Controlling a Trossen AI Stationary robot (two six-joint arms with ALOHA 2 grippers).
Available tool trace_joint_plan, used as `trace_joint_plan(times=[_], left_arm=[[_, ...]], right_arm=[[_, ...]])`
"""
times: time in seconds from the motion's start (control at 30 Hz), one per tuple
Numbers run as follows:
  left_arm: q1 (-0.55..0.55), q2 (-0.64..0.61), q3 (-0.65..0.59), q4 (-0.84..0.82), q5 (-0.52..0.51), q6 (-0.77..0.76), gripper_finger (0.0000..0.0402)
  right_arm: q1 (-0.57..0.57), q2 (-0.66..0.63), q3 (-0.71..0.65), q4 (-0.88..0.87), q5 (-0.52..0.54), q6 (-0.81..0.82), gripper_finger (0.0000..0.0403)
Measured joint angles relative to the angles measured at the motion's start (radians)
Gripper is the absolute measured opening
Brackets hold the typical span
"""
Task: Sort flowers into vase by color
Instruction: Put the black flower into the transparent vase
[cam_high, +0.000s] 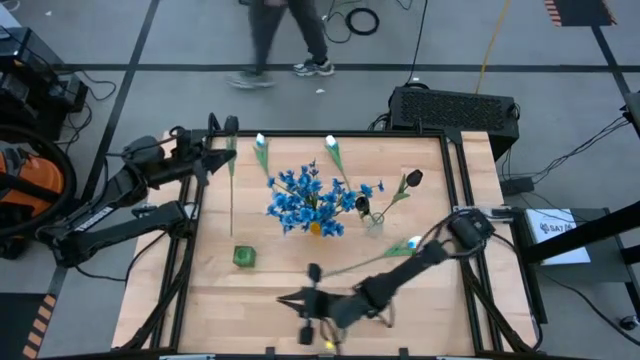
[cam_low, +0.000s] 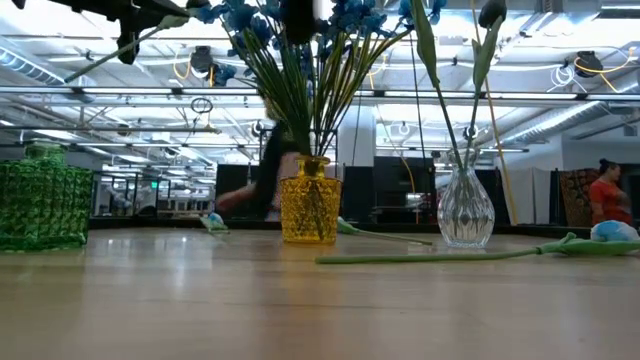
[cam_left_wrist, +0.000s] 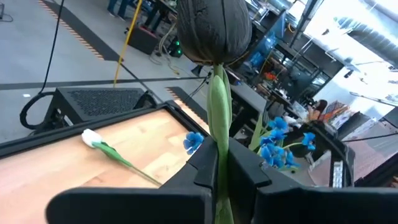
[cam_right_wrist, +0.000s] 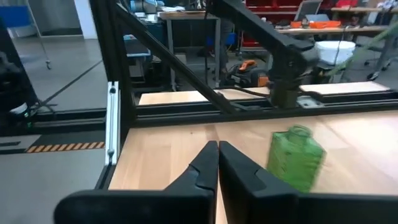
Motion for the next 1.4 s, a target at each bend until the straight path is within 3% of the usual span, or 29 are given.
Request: trace_joint_plan(times=[0.23,0.4,0.6,1.03,1.4], left_arm=[[0.0,0.0,0.0,0.004,0.0,0.018,0.0024],[0.0,-0.001,0.0,0.034,0.0,0.027,0.0024],[0.0,-0.001,0.0,0.03,0.0,0.028,0.0024],[0.0,-0.001,0.0,0.026,0.0,0.05,0.0024],[0.0,-0.001,0.0,0.016,0.0,0.053,0.0024]], right_arm=[[-0.072,0.18,0.28,-0.156,-0.064,0.063,0.0003],[-0.116,0.305,0.421,-0.162,-0.14,0.167,0.0001],[-0.148,0.417,0.553,-0.16,-0.138,0.199,0.0],[-0.184,0.451,0.579,-0.162,-0.079,0.159,0.0],[-0.181,0.483,0.579,-0.144,-0.116,0.217,0.0]])
